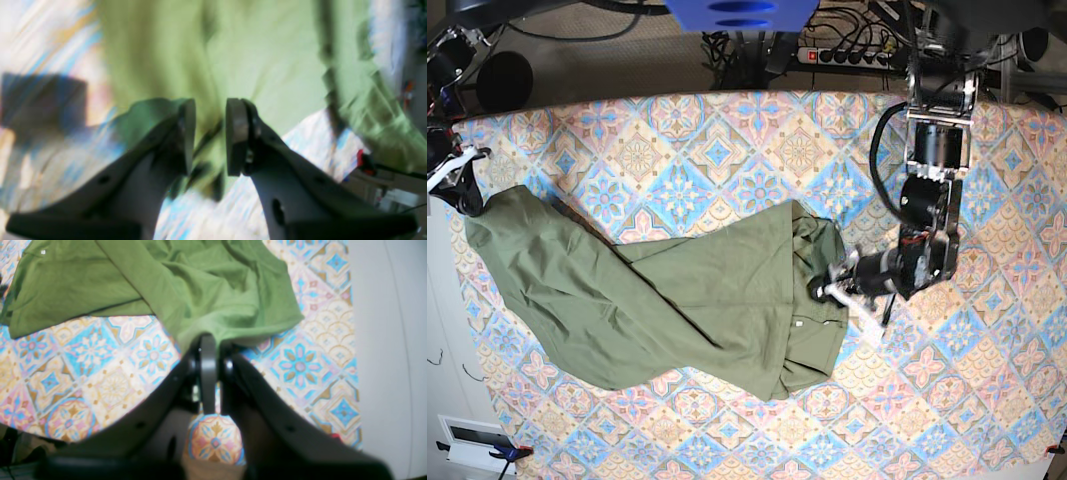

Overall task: Layout the t-shirt on the table in an organized manner, then fold the t-shirt properly
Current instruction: 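Regrasp the green shirt with the left gripper near its bunched middle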

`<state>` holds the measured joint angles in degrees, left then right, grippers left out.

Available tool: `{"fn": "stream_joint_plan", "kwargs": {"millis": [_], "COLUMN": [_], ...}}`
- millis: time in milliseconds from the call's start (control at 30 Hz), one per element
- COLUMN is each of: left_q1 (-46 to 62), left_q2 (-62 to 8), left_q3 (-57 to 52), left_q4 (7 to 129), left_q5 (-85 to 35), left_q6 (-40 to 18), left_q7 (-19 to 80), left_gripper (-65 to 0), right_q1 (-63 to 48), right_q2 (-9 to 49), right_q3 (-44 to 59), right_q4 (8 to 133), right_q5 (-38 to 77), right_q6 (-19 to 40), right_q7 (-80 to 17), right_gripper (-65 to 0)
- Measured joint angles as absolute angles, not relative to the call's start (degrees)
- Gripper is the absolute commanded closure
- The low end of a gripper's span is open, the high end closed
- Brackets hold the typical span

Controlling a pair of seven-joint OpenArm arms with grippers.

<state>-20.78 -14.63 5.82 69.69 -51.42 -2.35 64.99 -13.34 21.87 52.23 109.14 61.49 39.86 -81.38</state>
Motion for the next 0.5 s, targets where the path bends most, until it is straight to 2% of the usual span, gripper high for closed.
{"fn": "stream_joint_plan", "kwargs": {"millis": [167, 233, 400, 500], "left_q1": [-28.1, -30.3, -34.9, -35.6], "left_q2": [-10.9, -9.6, -6.5, -5.5], "left_q3": [6.1, 6.0, 6.1, 6.1], "left_q4": [56.2, 51.1, 39.7, 37.4], "left_q5": [-48.9, -47.4, -45.4, -45.1], "left_q6": [-3.2, -3.2, -2.8, -2.8], "left_q7": [55.8, 54.7, 49.5, 47.2], "left_gripper": [-16.6, -20.6, -36.7, -39.7], "right_q1": [-13.2, -13.3, -13.1, -11.1], "right_q2": [21.8, 21.8, 21.8, 21.8], "right_q3": [52.2, 52.2, 52.2, 52.2], "right_q4": [109.1, 109.1, 109.1, 109.1], "right_q5": [61.5, 61.3, 61.3, 61.1], "right_q6": [39.9, 39.9, 39.9, 39.9], "right_q7": [-81.4, -81.5, -81.5, -81.7], "right_gripper": [-0.5, -0.5, -0.5, -0.5]}}
